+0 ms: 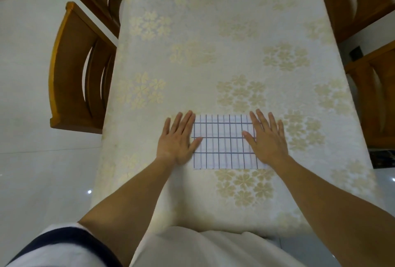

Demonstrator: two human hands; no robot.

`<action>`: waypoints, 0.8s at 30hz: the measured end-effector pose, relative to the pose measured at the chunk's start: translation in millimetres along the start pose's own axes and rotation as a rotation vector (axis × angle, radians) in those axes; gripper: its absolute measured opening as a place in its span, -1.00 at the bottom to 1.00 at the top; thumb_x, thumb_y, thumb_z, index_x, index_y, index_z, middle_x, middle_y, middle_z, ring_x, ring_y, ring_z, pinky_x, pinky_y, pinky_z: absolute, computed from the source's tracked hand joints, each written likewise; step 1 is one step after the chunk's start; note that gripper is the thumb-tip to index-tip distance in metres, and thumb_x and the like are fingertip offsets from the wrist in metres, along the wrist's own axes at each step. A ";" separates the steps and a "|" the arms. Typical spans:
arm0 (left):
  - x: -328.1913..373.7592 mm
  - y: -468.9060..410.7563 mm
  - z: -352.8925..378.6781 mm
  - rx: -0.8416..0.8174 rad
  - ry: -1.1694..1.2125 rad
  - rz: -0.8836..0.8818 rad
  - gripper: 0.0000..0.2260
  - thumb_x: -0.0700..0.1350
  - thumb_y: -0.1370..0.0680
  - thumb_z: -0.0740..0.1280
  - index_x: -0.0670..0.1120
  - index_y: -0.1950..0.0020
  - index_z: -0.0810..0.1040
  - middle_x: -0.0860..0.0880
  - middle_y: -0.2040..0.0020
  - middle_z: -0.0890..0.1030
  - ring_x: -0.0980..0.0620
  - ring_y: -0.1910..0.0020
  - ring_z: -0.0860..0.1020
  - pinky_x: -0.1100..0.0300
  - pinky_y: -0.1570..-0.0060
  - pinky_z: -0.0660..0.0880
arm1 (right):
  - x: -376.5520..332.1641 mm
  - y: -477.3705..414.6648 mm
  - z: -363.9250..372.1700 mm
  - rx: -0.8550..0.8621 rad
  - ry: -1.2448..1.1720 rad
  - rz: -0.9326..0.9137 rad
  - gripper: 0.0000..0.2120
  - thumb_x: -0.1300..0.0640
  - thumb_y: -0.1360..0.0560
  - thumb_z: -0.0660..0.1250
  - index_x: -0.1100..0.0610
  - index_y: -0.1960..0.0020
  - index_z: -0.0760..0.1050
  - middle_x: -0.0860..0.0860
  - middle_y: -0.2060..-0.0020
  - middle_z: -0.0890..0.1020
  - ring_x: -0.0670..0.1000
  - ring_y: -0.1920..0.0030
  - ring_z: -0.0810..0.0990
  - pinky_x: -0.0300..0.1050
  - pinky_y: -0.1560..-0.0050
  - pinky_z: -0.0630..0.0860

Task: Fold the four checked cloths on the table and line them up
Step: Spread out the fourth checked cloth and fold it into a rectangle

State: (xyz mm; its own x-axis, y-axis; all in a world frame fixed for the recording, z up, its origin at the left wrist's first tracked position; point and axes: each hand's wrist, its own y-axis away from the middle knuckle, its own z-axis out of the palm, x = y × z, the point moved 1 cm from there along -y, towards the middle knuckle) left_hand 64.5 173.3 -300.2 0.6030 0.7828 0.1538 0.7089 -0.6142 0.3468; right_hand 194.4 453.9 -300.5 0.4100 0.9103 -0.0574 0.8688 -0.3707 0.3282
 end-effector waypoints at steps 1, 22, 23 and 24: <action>2.1 1.3 -1.5 0.012 0.015 -0.020 -0.29 0.37 -0.61 -0.23 0.01 -0.61 -0.36 0.07 -0.61 -0.36 -0.01 -0.58 -0.38 -0.10 -0.56 -0.29 | 0.7 -1.7 -3.3 0.038 -0.020 -0.007 -0.27 -0.41 -0.58 -0.18 -0.04 -0.62 -0.07 -0.01 -0.61 0.03 0.14 -0.59 -0.04 0.19 -0.57 -0.11; 85.8 -41.7 -15.5 -0.360 0.002 0.055 0.43 0.42 -0.18 0.55 0.03 -0.52 -0.54 -0.04 -0.50 -0.57 -0.18 -0.50 -0.51 -0.23 -0.45 -0.41 | 0.1 24.5 -30.6 -0.062 -0.801 0.376 -0.67 -0.14 -0.54 0.36 0.13 0.14 0.52 -0.01 0.27 0.58 -0.01 0.25 0.57 -0.17 0.30 0.42; 88.7 -42.3 -17.4 -0.384 -0.005 0.043 0.43 0.41 -0.18 0.55 0.04 -0.51 -0.56 -0.05 -0.48 -0.60 -0.20 -0.48 -0.53 -0.26 -0.45 -0.41 | -4.8 31.8 -28.6 -0.036 -0.823 0.384 -0.70 -0.11 -0.55 0.36 0.15 0.12 0.54 -0.01 0.27 0.59 -0.05 0.27 0.56 -0.20 0.31 0.42; 90.9 -42.7 -20.0 -0.406 -0.008 0.030 0.44 0.40 -0.18 0.56 0.04 -0.50 -0.57 -0.05 -0.46 -0.62 -0.21 -0.46 -0.55 -0.29 -0.45 -0.40 | -10.2 38.6 -27.7 -0.004 -0.835 0.379 -0.71 -0.06 -0.57 0.35 0.18 0.12 0.56 0.01 0.28 0.60 -0.04 0.28 0.56 -0.20 0.33 0.42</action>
State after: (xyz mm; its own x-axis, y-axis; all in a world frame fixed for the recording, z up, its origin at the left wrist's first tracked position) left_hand 81.8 272.8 -282.5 0.6253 0.7632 0.1629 0.4896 -0.5462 0.6797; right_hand 216.0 435.4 -261.1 0.7362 0.2985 -0.6073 0.6349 -0.6152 0.4673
